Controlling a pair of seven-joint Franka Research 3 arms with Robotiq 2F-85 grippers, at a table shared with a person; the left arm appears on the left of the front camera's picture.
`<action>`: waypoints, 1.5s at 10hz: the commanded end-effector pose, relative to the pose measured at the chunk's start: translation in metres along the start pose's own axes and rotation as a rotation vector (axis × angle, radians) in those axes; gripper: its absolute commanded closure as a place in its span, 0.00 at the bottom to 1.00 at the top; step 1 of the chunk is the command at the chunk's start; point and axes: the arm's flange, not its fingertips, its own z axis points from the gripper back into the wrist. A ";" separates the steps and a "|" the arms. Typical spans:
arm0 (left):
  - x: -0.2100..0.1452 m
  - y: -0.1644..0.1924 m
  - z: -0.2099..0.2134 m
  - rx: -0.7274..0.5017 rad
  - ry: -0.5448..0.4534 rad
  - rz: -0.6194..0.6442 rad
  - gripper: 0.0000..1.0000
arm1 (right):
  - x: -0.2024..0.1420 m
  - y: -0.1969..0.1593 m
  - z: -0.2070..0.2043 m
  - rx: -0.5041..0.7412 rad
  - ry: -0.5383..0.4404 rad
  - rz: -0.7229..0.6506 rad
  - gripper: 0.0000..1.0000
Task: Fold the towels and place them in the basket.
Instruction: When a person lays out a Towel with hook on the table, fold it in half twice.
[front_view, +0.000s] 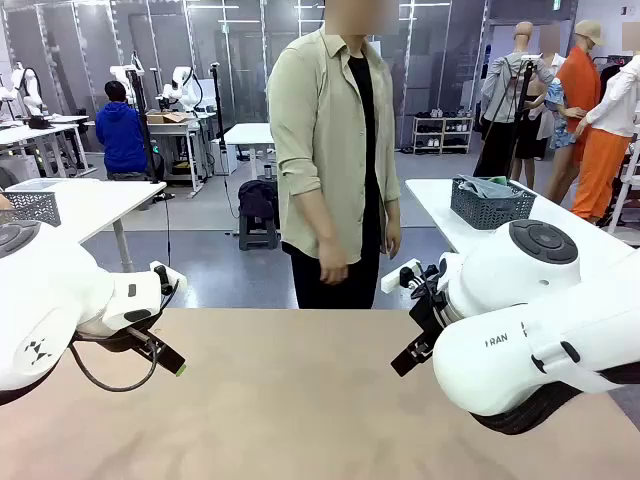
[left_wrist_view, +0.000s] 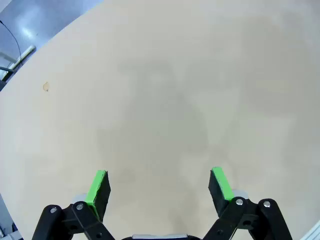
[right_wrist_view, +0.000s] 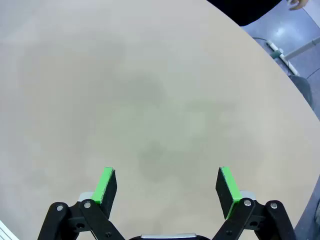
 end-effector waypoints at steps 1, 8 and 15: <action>0.000 0.000 0.000 0.000 0.000 -0.001 0.00 | 0.000 0.000 0.000 0.000 0.000 0.000 0.00; 0.000 0.000 0.000 0.000 0.000 -0.001 0.00 | 0.000 0.000 0.000 0.000 0.000 0.000 0.00; 0.000 0.000 0.000 0.000 0.000 0.000 0.00 | 0.000 0.000 0.000 0.000 0.000 0.002 0.00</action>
